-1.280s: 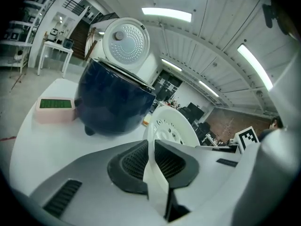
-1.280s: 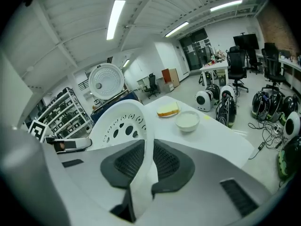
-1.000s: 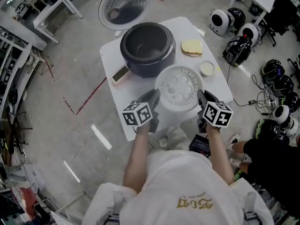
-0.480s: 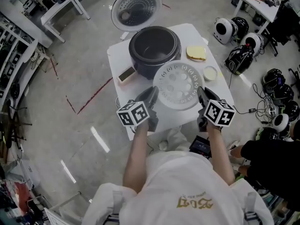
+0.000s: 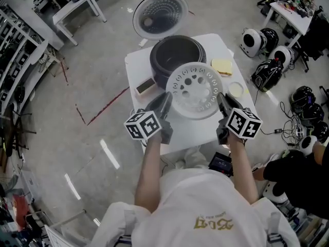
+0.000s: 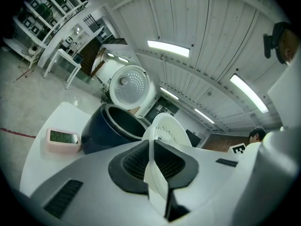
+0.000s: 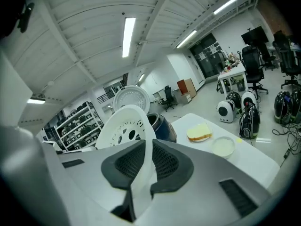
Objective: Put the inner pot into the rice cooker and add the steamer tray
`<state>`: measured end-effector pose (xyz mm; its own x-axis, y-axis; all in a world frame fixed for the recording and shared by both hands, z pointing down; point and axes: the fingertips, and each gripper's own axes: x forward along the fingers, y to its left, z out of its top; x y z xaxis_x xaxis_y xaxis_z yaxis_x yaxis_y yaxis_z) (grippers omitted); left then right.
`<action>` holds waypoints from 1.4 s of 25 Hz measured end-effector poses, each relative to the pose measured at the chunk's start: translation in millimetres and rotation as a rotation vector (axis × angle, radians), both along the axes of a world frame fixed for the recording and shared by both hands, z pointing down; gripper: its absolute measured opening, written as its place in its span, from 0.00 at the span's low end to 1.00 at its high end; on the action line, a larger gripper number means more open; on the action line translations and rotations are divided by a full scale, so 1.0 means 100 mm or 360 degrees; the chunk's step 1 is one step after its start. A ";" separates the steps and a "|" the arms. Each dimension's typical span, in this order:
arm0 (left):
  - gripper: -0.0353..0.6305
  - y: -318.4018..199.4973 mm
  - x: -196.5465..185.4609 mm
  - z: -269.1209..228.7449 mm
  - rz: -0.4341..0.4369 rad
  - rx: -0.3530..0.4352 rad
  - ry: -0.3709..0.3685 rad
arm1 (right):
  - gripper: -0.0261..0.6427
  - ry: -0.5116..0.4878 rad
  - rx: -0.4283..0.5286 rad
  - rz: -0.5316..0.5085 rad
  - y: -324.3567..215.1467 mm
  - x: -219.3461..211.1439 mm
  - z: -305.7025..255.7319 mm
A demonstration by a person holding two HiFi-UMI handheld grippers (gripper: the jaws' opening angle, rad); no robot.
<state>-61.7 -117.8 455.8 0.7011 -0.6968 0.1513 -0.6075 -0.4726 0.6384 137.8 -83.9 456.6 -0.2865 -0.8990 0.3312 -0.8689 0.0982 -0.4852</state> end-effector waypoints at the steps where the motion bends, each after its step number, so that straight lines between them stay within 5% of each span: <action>1: 0.13 -0.04 -0.01 -0.03 -0.0008 0.0011 0.0003 | 0.12 -0.0001 0.0008 -0.0008 -0.05 -0.01 -0.03; 35: 0.13 -1.34 -0.34 -0.32 -0.0256 0.0064 0.0040 | 0.12 -0.0084 0.0111 -0.0247 -1.64 -0.30 -0.33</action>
<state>-96.2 -251.7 424.1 0.5834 -0.8054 0.1049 -0.6614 -0.3962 0.6368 107.7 -247.8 423.6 -0.4390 -0.8629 0.2504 -0.8143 0.2643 -0.5168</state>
